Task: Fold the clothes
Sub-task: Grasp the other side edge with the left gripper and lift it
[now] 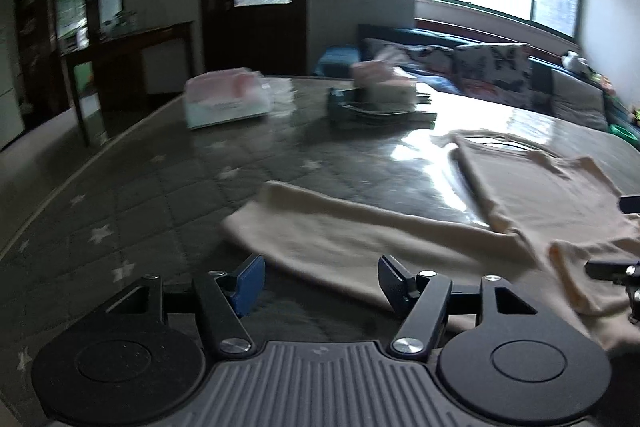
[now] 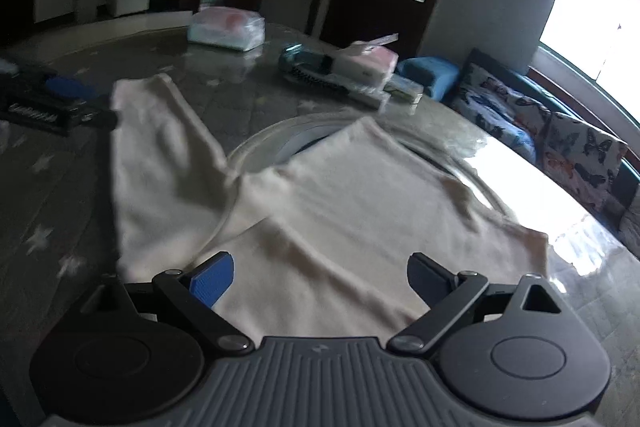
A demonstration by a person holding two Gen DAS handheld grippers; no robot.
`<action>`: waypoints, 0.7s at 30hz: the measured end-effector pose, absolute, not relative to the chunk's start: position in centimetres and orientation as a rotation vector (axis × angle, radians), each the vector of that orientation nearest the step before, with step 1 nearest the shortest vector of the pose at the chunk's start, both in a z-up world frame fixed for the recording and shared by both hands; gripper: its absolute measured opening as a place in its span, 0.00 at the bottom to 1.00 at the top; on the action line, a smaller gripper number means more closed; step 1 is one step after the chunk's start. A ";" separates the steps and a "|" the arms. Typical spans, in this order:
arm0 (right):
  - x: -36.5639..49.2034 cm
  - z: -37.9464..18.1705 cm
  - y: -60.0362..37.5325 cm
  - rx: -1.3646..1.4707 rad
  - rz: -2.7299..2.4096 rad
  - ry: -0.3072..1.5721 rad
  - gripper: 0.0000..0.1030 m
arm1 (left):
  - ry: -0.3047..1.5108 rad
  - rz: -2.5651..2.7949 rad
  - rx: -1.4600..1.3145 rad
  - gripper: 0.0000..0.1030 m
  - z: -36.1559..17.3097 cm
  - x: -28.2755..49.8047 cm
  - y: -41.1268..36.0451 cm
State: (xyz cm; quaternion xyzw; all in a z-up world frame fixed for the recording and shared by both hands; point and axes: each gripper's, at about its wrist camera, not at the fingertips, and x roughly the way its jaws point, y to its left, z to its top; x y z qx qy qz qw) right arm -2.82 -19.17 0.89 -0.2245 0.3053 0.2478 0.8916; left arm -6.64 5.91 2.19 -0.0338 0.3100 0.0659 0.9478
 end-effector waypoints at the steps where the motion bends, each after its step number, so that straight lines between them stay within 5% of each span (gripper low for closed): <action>1: -2.2 0.7 -19.1 -0.467 0.491 0.641 0.93 | 0.635 0.148 -0.079 0.64 2.1 -6.5 6.3; 15: -2.6 1.6 -21.2 -0.407 0.459 0.635 0.88 | 0.656 0.299 -0.265 0.53 1.2 -3.6 10.6; 18: -3.4 2.2 -21.9 -0.387 0.458 0.626 0.86 | 0.653 0.332 -0.296 0.42 1.2 -3.2 11.3; 21: -4.1 2.7 -22.6 -0.368 0.457 0.617 0.84 | 0.654 0.350 -0.328 0.15 1.3 -3.0 11.8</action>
